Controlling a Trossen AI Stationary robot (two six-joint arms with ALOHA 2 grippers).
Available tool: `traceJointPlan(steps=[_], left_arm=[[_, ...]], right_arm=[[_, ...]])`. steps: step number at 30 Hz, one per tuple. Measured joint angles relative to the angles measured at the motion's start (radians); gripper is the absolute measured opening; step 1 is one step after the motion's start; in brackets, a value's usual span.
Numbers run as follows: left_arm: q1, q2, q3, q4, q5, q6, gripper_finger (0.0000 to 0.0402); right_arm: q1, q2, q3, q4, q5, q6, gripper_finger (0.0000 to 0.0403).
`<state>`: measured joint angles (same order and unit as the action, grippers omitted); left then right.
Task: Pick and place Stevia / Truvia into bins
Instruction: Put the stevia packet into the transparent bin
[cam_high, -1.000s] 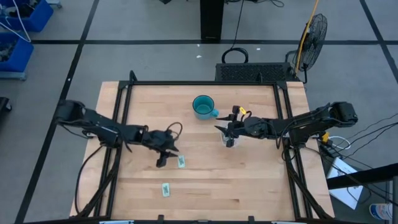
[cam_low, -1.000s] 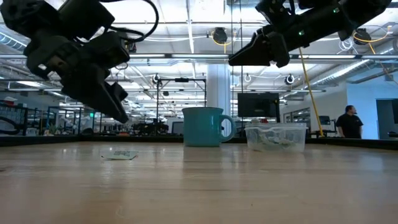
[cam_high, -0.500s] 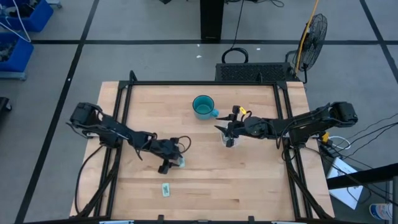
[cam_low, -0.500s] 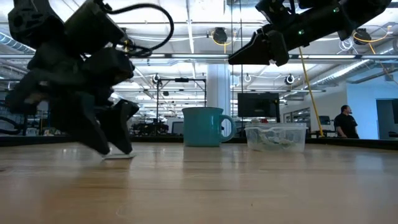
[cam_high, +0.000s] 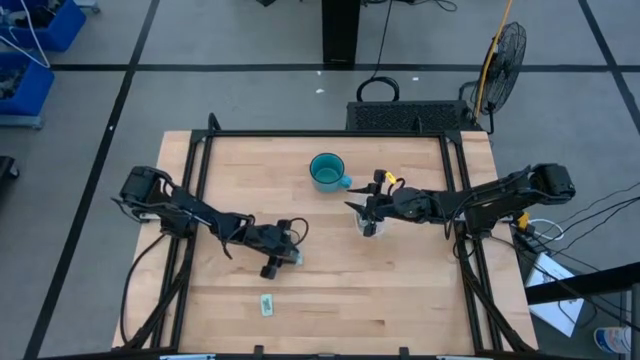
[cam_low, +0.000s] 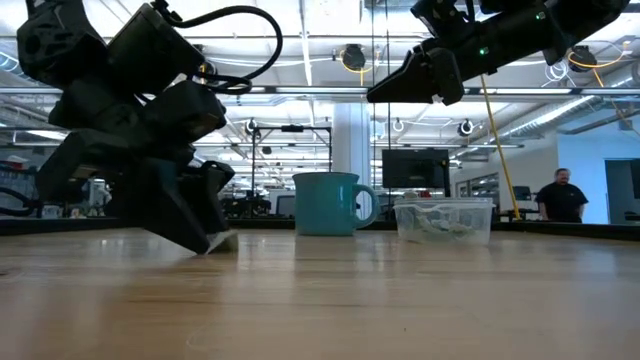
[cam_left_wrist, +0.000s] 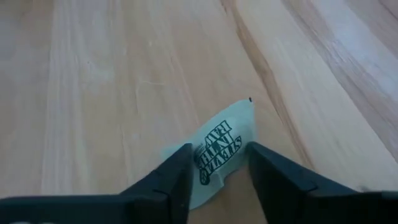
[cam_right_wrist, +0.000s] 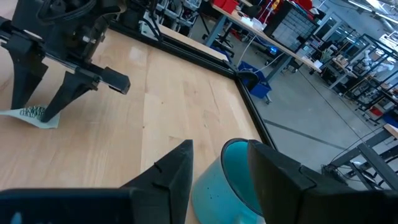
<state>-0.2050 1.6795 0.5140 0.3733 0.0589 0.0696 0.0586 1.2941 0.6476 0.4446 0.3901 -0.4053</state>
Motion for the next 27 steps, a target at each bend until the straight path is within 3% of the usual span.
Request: traceJointPlan(steps=[7, 16, 24, 27], left_arm=[[0.002, 0.001, -0.002, 0.018, -0.014, -0.003, 0.0080], [0.003, 0.005, 0.030, 0.094, -0.047, 0.029, 0.0029], [0.035, 0.004, 0.139, 0.095, -0.093, 0.078, 0.0030], [0.075, 0.003, 0.200, 0.064, -0.093, 0.132, 0.0043]], right_arm=[[0.000, 0.000, 0.000, -0.001, 0.000, 0.000, 0.0146], [0.000, 0.000, 0.000, -0.001, 0.000, -0.001, 0.0146], [0.000, 0.000, 0.000, 0.004, 0.005, -0.017, 0.0146], [0.005, -0.030, 0.000, -0.022, 0.081, -0.052, 0.0146]])
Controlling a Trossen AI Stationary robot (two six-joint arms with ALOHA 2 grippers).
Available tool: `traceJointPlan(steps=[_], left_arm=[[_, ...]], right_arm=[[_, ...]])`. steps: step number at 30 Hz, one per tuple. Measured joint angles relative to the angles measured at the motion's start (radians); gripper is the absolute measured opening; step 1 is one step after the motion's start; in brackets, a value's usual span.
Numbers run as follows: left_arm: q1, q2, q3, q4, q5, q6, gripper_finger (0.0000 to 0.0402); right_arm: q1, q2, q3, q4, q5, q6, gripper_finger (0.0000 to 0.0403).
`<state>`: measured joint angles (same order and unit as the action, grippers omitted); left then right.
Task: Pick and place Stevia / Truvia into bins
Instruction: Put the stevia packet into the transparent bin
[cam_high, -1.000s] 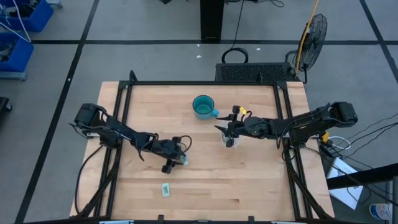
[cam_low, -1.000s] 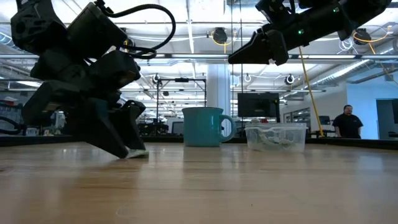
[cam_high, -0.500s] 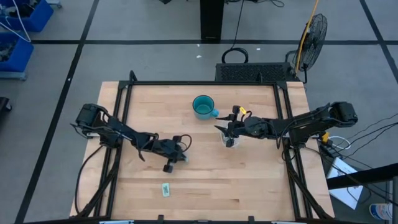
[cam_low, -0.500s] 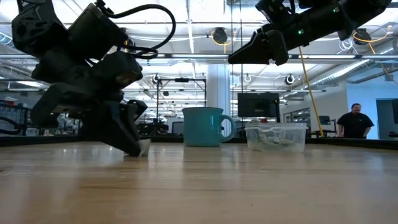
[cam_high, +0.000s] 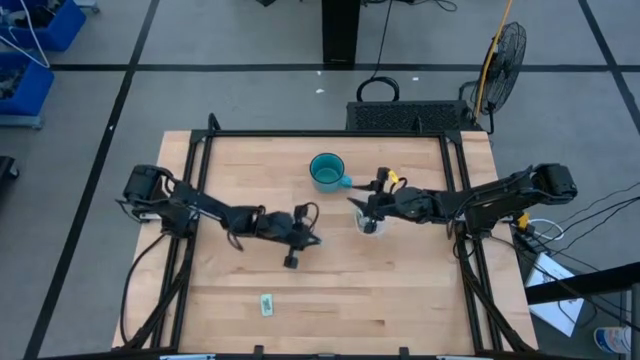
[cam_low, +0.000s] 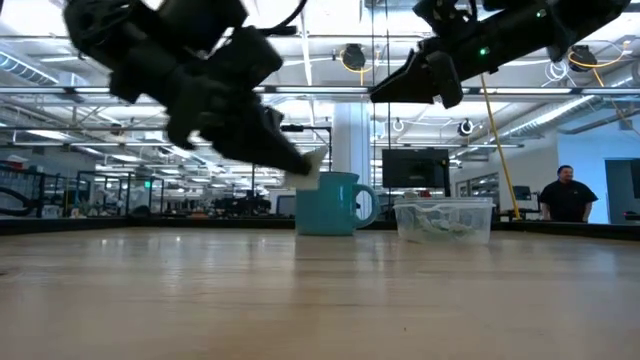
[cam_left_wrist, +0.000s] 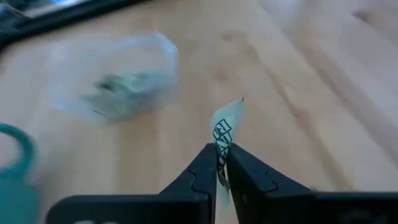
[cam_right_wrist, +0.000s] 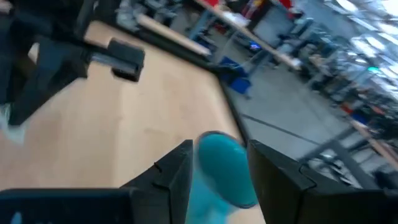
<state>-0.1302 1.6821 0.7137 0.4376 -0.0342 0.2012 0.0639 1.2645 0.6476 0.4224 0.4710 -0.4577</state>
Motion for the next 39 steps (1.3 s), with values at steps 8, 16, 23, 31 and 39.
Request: traceJointPlan(steps=[8, 16, 23, 31, 39], left_arm=[[0.163, 0.036, 0.168, -0.024, 0.121, 0.037, 0.0048], [0.241, 0.265, 0.449, -0.025, 0.220, 0.053, 0.0049], [0.236, 0.422, 0.648, -0.224, 0.198, 0.110, 0.0061], [0.231, 0.454, 0.682, -0.263, 0.154, 0.111, 0.0133], [0.207, 0.340, 0.682, -0.387, 0.144, 0.111, 0.0169]], right_arm=[[0.071, -0.256, 0.001, -0.267, -0.031, 0.114, 0.0146], [0.088, -0.433, 0.000, -0.509, -0.028, 0.334, 0.0144], [0.088, -0.448, 0.000, -0.545, -0.028, 0.343, 0.0144], [0.088, -0.442, 0.000, -0.545, -0.028, 0.314, 0.0142], [0.088, -0.398, 0.000, -0.441, -0.028, 0.309, 0.0141]])
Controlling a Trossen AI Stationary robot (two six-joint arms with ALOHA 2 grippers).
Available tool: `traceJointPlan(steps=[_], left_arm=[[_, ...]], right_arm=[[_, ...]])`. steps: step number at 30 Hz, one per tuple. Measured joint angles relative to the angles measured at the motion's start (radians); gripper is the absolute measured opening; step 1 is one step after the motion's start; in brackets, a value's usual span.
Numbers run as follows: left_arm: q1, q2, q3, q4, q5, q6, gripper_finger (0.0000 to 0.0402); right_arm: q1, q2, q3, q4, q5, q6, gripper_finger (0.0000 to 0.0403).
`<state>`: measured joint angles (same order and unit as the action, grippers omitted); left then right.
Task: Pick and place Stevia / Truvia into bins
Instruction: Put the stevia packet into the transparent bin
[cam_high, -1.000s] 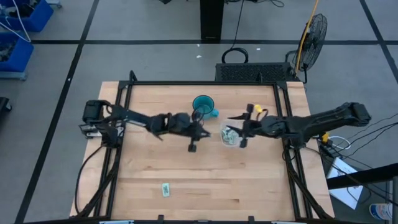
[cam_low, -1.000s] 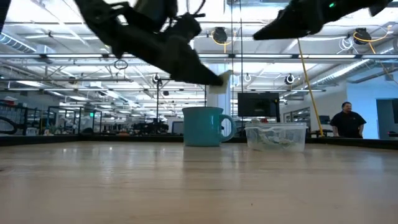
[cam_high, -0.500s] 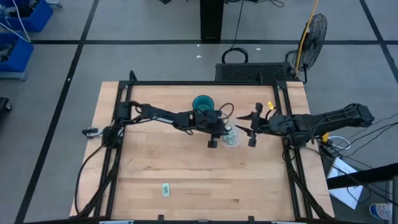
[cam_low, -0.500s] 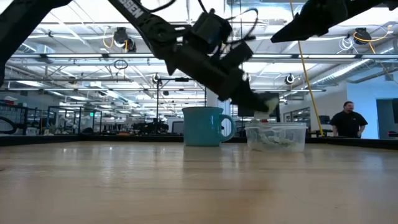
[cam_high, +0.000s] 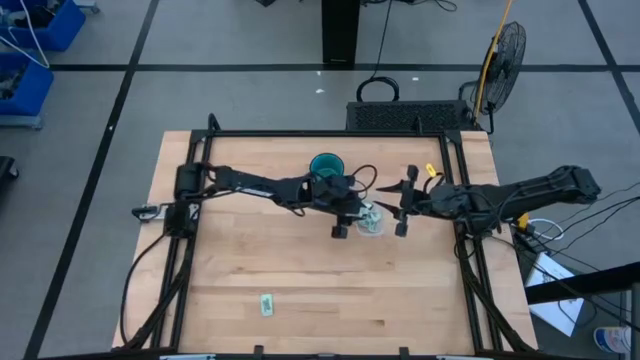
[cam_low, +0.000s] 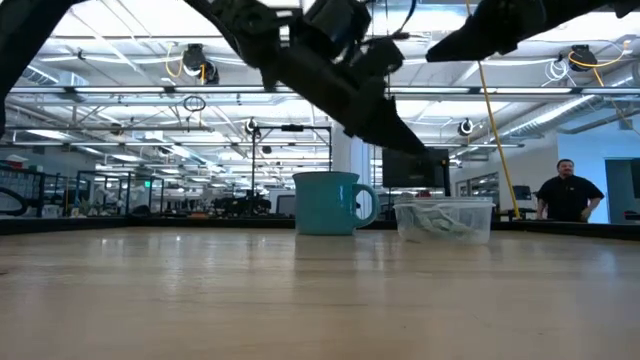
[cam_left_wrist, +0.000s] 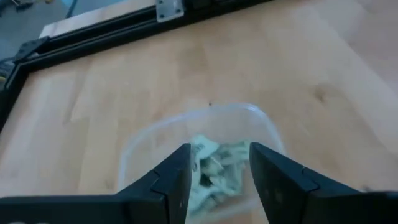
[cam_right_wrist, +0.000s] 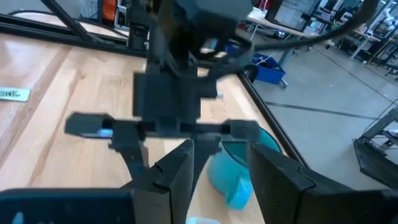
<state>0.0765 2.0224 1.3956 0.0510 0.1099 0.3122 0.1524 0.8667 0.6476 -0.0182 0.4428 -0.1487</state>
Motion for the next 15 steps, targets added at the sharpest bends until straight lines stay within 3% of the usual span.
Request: traceJointPlan(steps=[9, 15], left_arm=[[-0.030, -0.220, 0.000, -0.383, -0.032, 0.027, 0.0170], [-0.070, -0.373, 0.000, -0.668, -0.031, 0.005, 0.0170]], right_arm=[[0.000, 0.111, 0.000, 0.142, -0.009, 0.002, 0.0141], [-0.003, 0.180, -0.001, 0.255, -0.187, -0.024, 0.0141]])
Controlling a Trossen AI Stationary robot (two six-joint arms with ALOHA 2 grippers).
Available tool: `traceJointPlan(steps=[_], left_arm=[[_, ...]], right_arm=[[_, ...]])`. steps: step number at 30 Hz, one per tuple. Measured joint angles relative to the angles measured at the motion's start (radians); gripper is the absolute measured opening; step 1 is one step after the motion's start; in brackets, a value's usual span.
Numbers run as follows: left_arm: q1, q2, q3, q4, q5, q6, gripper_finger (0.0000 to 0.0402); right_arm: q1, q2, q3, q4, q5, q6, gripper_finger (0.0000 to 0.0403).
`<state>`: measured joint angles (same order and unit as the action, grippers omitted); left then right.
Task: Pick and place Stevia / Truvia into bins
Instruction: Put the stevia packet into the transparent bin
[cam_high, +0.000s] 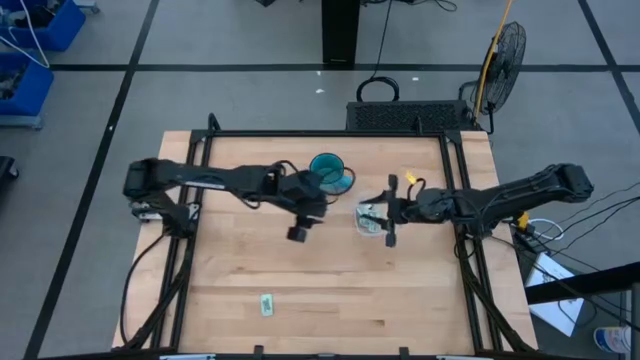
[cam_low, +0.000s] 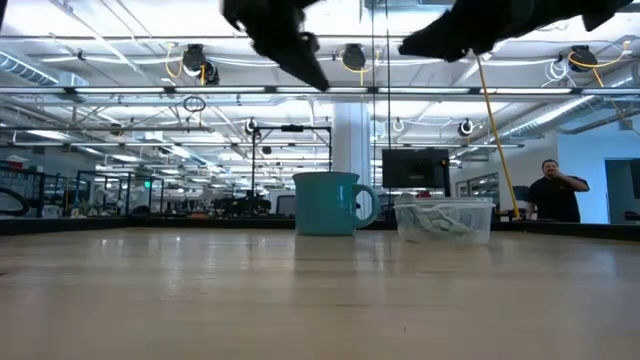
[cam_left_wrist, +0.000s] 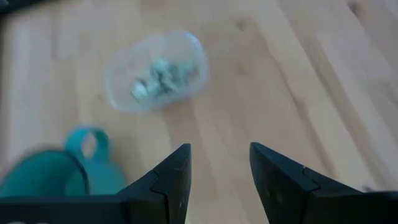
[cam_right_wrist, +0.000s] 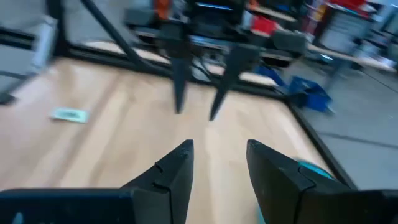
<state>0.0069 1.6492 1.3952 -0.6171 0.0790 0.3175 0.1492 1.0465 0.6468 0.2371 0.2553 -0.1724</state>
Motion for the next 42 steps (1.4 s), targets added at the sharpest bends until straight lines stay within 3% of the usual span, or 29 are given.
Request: traceJointPlan(steps=[6, 11, 18, 25, 33, 42], left_arm=[[-0.088, -0.081, 0.000, -0.247, 0.093, -0.135, 0.0170], [-0.225, -0.083, -0.030, -0.313, 0.142, -0.299, 0.0170], [-0.461, -0.078, -0.202, -0.121, 0.096, -0.529, 0.0170], [-0.628, -0.079, -0.388, 0.118, -0.067, -0.781, 0.0170], [-0.683, -0.078, -0.547, 0.173, -0.109, -0.753, 0.0170], [-0.681, -0.078, -0.669, 0.513, -0.113, -0.728, 0.0170]], right_arm=[[-0.001, 0.071, 0.001, 0.134, -0.076, -0.004, 0.0141], [-0.001, 0.140, 0.001, 0.232, -0.076, -0.006, 0.0141], [-0.001, 0.192, 0.001, 0.280, -0.076, -0.057, 0.0141], [-0.001, 0.192, 0.001, 0.365, -0.076, -0.059, 0.0141], [-0.001, 0.192, 0.001, 0.457, -0.077, -0.197, 0.0141], [-0.001, 0.192, 0.001, 0.465, -0.077, -0.379, 0.0141]])
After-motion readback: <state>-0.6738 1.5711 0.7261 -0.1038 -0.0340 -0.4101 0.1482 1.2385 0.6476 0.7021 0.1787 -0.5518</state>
